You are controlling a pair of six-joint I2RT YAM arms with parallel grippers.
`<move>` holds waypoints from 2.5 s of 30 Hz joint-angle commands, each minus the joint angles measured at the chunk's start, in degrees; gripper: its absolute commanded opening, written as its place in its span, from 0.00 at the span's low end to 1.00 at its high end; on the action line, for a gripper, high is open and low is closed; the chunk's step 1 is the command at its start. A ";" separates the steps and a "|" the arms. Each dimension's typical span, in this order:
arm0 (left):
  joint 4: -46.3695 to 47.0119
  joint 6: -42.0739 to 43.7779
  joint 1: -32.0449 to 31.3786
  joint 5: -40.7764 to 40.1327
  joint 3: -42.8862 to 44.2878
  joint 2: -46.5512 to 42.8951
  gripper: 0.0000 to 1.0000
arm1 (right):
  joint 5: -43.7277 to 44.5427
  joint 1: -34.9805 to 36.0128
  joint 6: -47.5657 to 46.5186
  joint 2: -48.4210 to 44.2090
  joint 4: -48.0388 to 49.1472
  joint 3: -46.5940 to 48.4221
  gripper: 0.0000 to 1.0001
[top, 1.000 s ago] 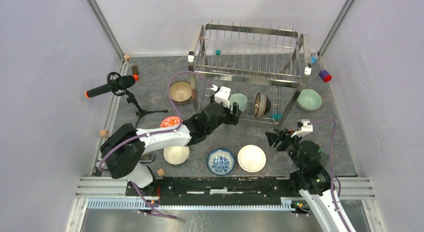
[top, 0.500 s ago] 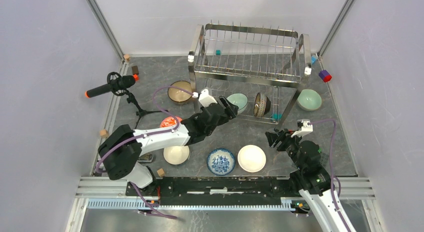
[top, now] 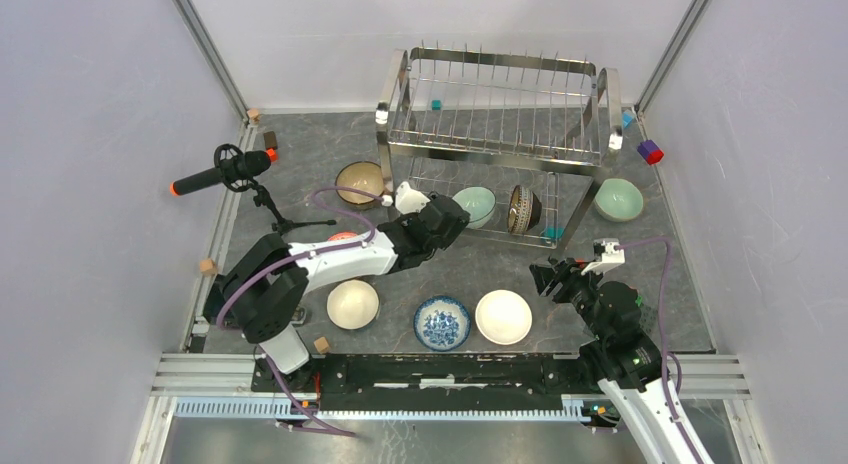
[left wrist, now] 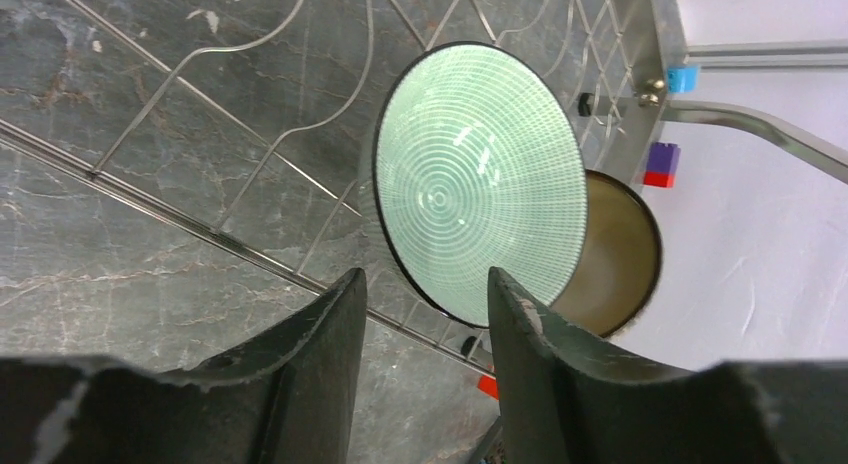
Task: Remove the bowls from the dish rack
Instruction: Pick up the bowl from the dish rack, then place the bowl with the bowl.
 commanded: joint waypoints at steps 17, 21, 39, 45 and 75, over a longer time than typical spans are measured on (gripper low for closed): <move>3.95 -2.20 2.69 2.22 2.48 4.43 0.08 | 0.32 0.84 0.10 -4.38 1.63 0.58 0.64; 9.15 -0.40 2.71 2.78 0.99 3.94 0.02 | 0.34 0.77 0.06 -4.47 1.47 0.70 0.64; 12.61 5.58 2.14 2.01 -4.35 -10.87 0.02 | 0.86 0.77 -1.11 -4.56 -1.14 3.98 0.66; 10.61 7.99 1.32 2.05 -8.60 -17.79 0.02 | 0.01 0.85 -3.19 -3.42 -3.12 8.40 0.69; -21.39 64.16 -0.64 5.59 -10.38 -53.31 0.02 | -25.30 5.13 -3.74 22.26 18.35 13.46 0.72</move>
